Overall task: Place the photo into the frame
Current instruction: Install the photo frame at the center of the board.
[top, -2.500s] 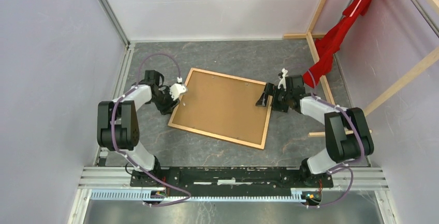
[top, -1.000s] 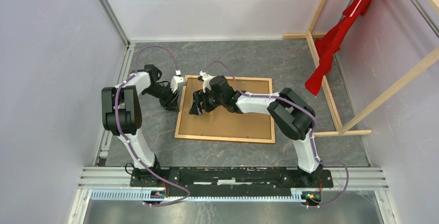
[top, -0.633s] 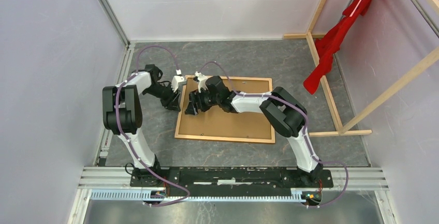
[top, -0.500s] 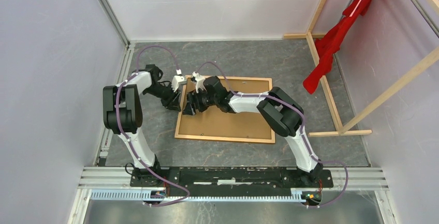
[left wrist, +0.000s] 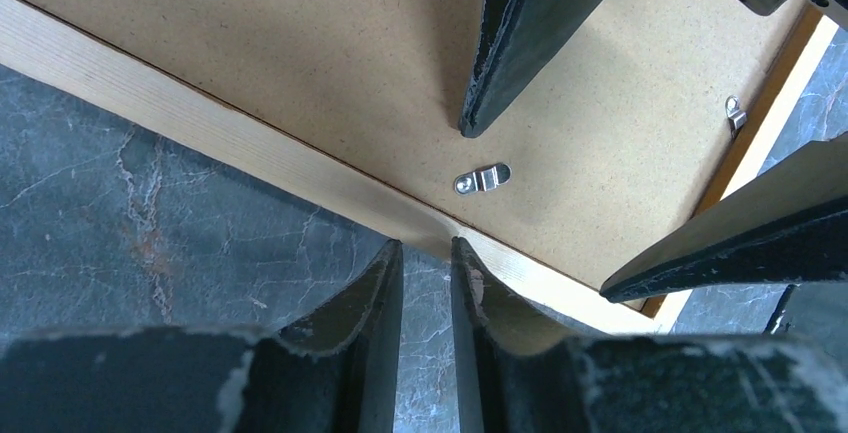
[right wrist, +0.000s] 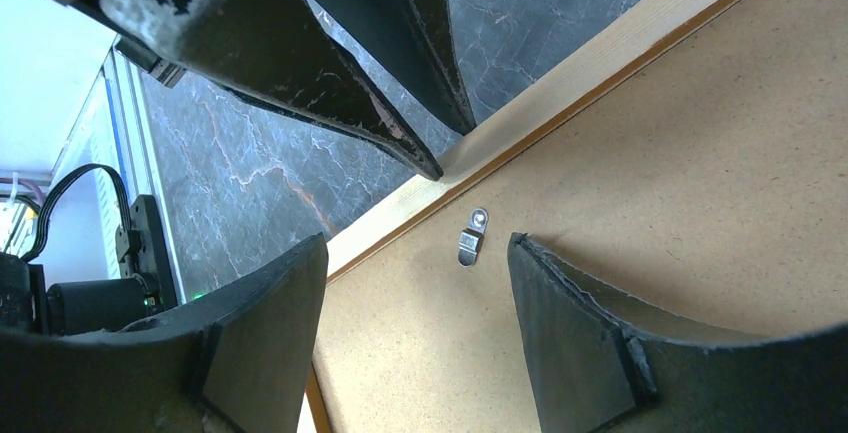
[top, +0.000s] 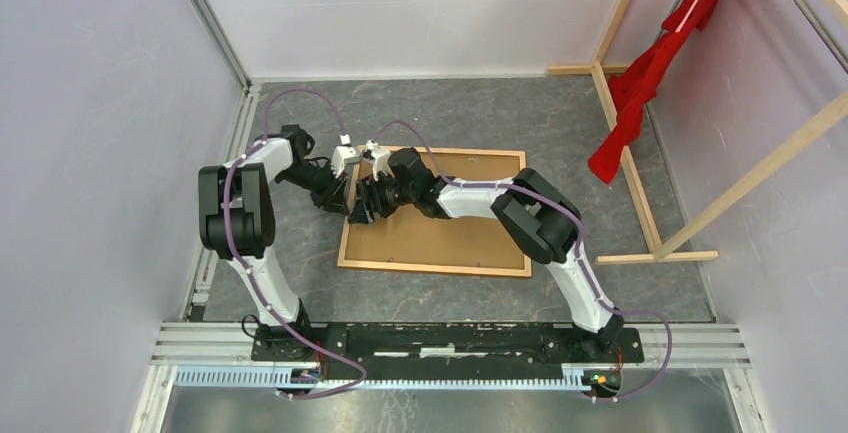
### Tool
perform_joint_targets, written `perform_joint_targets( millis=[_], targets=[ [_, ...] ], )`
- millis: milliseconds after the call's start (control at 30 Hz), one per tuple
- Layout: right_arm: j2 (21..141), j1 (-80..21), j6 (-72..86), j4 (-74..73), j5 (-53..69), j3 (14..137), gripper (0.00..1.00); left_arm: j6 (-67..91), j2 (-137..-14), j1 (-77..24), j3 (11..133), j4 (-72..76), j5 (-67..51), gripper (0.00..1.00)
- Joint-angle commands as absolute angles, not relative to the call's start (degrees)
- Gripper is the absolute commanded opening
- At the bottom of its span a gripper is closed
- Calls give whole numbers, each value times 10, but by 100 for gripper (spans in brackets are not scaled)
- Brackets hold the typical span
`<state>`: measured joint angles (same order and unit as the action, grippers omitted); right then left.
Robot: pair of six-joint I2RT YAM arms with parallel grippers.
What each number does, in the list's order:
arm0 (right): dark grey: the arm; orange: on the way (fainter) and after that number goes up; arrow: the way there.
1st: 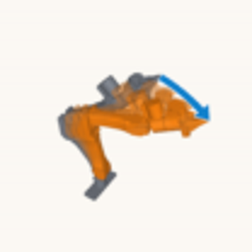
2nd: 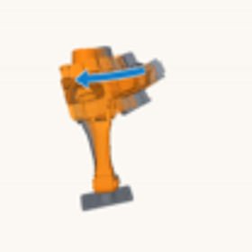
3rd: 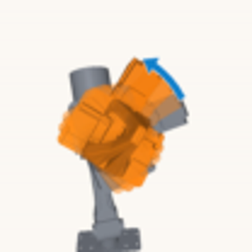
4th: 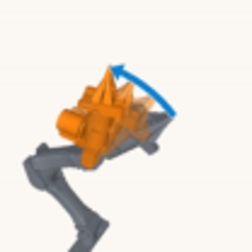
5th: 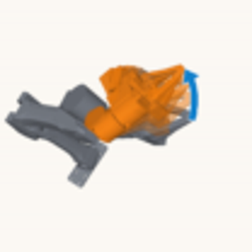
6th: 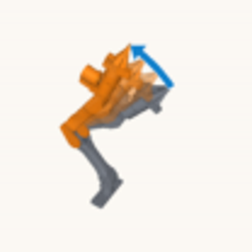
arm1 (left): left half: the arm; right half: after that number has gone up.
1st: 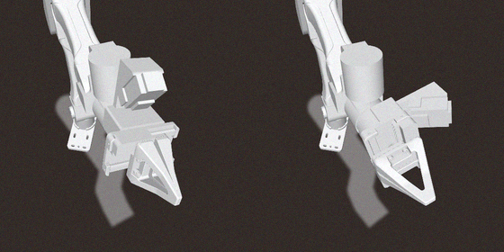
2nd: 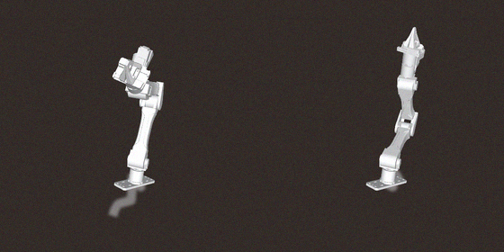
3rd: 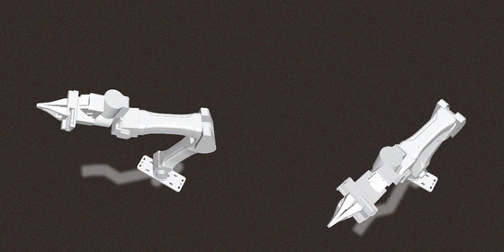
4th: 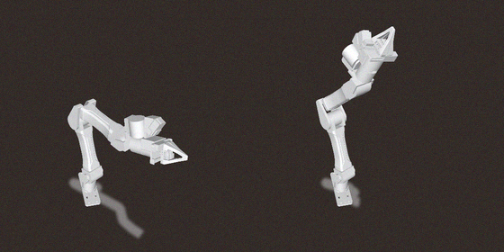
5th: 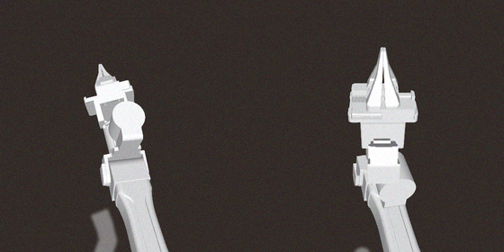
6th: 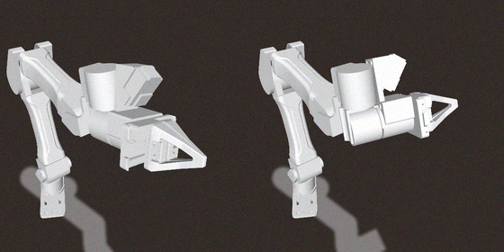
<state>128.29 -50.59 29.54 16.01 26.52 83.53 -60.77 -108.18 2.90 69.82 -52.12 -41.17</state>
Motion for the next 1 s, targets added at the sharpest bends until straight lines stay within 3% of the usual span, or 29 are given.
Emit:
perform_joint_targets(
  millis=[0, 967],
  targets=[
    [1300, -518, 283, 154, 282, 852, 73, -607, -1095, 25, 700, -505, -398, 29],
    [1284, -536, 331, 212, 300, 797, 69, -605, -1089, 25, 694, -501, -387, 24]
  ],
)
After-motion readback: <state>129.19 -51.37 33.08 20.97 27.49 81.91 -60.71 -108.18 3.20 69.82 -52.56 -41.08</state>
